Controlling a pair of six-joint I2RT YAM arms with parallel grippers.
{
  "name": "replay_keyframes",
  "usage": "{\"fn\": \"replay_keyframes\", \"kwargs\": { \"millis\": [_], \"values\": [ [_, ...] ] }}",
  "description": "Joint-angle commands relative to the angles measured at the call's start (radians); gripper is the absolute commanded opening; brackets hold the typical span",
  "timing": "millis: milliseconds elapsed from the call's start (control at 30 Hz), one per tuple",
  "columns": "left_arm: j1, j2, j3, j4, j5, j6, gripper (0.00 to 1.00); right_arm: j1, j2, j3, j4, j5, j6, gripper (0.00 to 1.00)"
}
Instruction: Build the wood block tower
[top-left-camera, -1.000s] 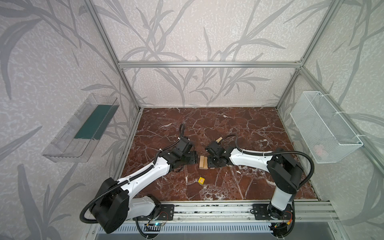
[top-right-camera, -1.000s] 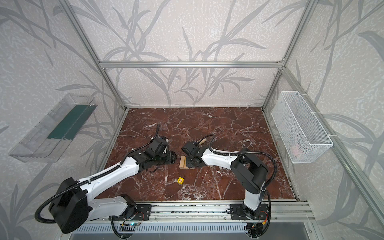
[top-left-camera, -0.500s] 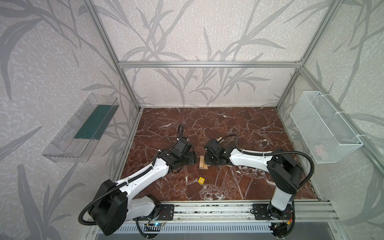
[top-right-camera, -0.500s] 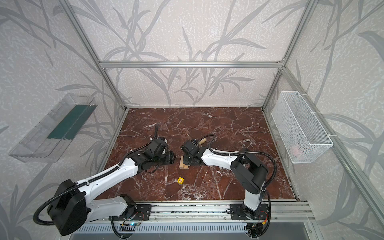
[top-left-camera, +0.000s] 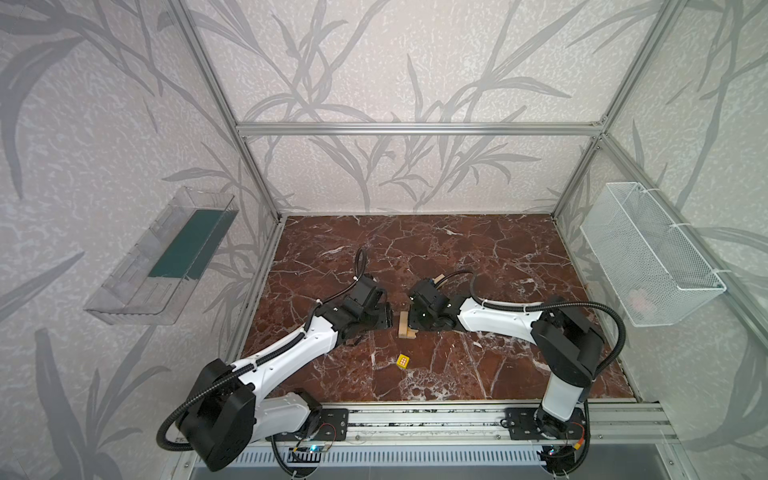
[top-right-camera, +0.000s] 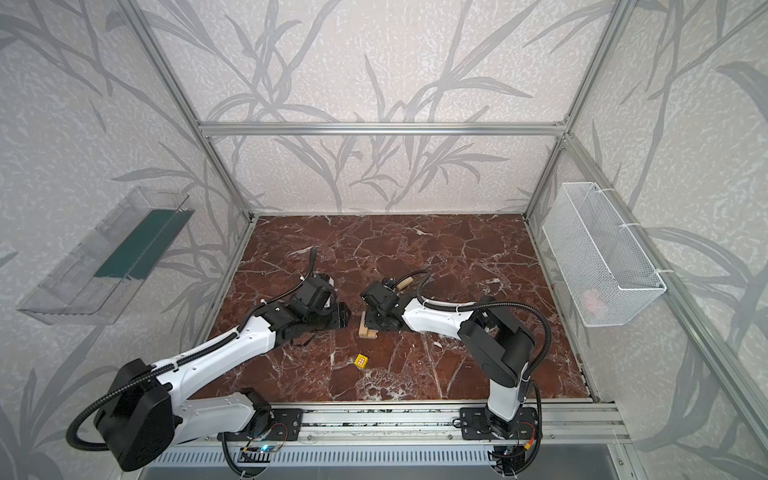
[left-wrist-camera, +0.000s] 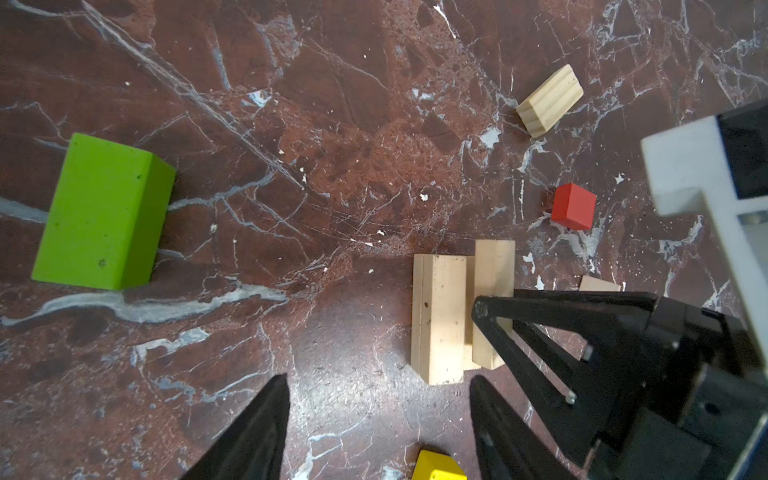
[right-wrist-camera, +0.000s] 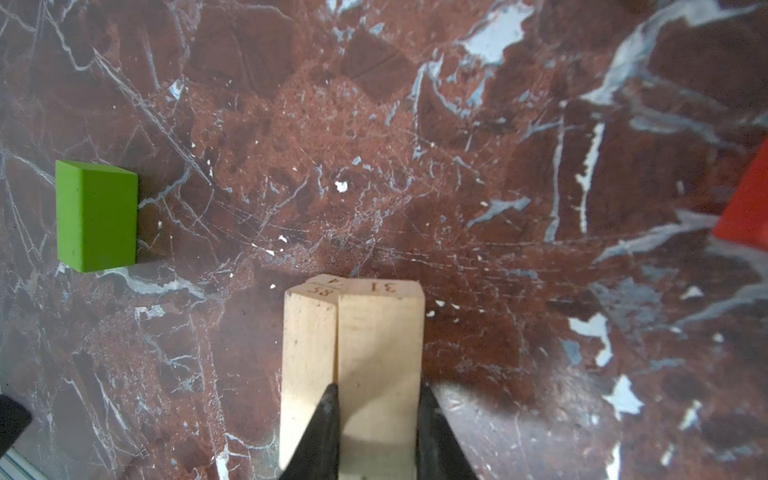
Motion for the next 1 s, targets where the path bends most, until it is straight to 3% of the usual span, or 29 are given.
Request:
{"fn": "replay_keyframes", "kwargs": {
  "millis": [0, 967],
  "values": [
    [0.005, -0.015, -0.01, -0.002, -0.017, -0.009, 0.67, 0.003, -0.005, -0.016, 0.011, 0.003, 0.009, 0.26],
    [0.006, -0.008, -0.006, 0.0, -0.011, -0.005, 0.67, 0.001, -0.074, -0.051, 0.031, -0.046, 0.008, 0.33]
  ]
}}
